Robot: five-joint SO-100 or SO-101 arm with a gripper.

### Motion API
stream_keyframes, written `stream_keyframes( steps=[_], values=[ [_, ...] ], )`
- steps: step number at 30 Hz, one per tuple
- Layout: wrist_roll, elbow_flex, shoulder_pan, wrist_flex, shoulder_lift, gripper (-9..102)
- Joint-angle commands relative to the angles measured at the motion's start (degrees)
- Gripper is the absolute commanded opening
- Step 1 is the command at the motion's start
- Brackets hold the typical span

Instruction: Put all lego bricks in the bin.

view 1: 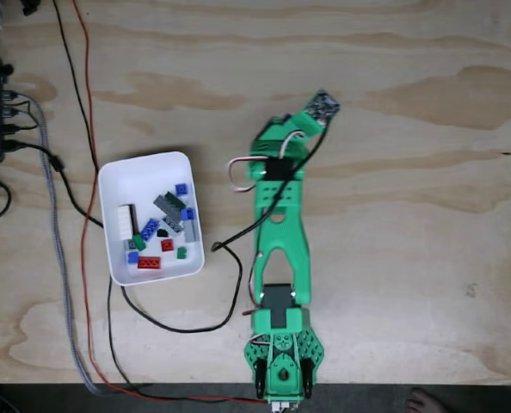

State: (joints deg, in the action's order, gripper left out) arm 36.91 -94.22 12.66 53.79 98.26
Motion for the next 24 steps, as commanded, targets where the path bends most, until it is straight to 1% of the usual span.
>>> stream_keyframes(
  steps=[1, 3, 5, 11, 12, 16, 17, 18, 19, 21, 23, 24],
  values=[
    [-14.50, 14.59, 34.72, 33.84, 10.81, 0],
    [-15.82, 15.64, 40.08, 33.93, 7.03, 0],
    [-16.52, 15.12, 41.84, 33.57, 4.13, 0],
    [-14.59, 7.21, 36.91, 28.56, 4.75, 0],
    [-13.80, 5.80, 36.12, 27.69, 4.92, 3],
    [-12.22, 1.93, 33.13, 26.02, 7.12, 33],
    [-12.22, 1.85, 32.17, 26.37, 8.09, 37],
    [-11.78, 1.85, 31.20, 26.72, 9.40, 39],
    [-11.69, 1.49, 29.71, 26.46, 11.16, 39],
    [-8.88, -1.58, 23.64, 23.55, 17.31, 33],
    [-1.23, -6.68, 13.80, 21.36, 23.03, 28],
    [3.78, -12.30, 8.00, 16.61, 26.10, 20]
  ],
)
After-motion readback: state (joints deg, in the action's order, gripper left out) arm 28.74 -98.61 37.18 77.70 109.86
